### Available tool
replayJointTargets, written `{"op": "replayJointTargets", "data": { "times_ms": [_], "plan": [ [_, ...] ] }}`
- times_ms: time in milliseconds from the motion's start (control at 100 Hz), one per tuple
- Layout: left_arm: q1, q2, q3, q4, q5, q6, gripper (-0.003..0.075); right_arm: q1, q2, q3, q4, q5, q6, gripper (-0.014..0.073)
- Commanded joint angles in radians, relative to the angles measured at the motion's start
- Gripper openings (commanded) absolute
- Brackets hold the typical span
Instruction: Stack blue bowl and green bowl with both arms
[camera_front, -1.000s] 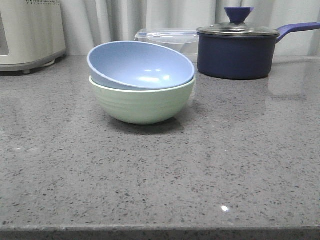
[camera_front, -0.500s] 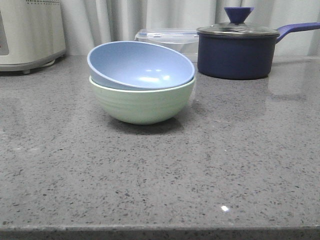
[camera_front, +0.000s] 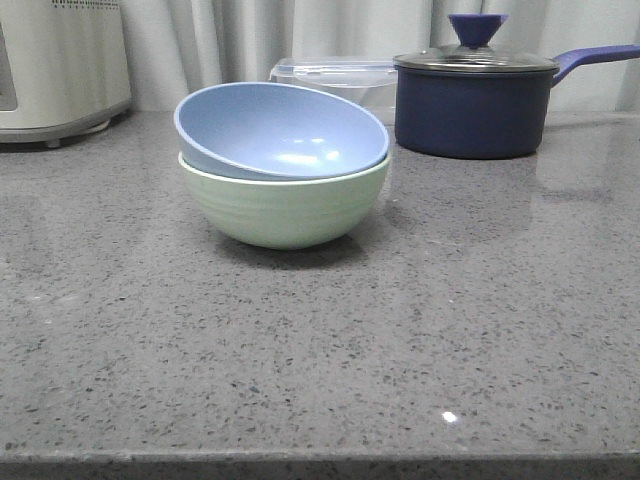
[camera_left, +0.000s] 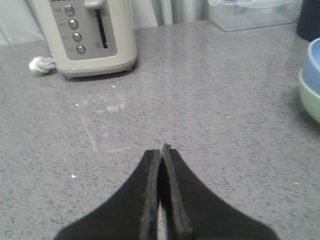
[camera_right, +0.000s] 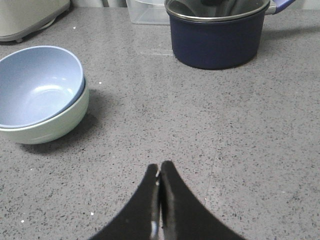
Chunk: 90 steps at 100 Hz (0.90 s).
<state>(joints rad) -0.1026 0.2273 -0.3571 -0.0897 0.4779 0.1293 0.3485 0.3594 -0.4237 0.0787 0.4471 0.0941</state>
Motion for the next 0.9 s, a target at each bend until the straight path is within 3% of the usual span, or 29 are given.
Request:
{"op": "replayJointTargets", "data": {
  "times_ms": [0, 210, 450, 590, 890],
  "plan": [
    [0.003, -0.02, 0.028, 0.024, -0.169, -0.003, -0.002, -0.006, 0.006, -0.026, -0.011, -0.084, -0.006, -0.0067],
    [0.003, -0.146, 0.201, 0.02, -0.394, -0.003, -0.002, -0.006, 0.006, -0.026, -0.011, -0.084, -0.006, -0.0067],
    [0.058, -0.268, 0.328, -0.056, -0.409, -0.003, -0.002, -0.006, 0.006, -0.026, -0.011, -0.084, -0.006, -0.0067],
    [0.072, -0.266, 0.403, -0.061, -0.534, -0.003, -0.002, -0.006, 0.006, -0.026, -0.011, -0.085, -0.006, -0.0067],
    [0.072, -0.266, 0.401, -0.06, -0.515, -0.003, -0.002, -0.006, 0.006, -0.026, -0.011, -0.085, -0.006, -0.0067]
  ]
}}
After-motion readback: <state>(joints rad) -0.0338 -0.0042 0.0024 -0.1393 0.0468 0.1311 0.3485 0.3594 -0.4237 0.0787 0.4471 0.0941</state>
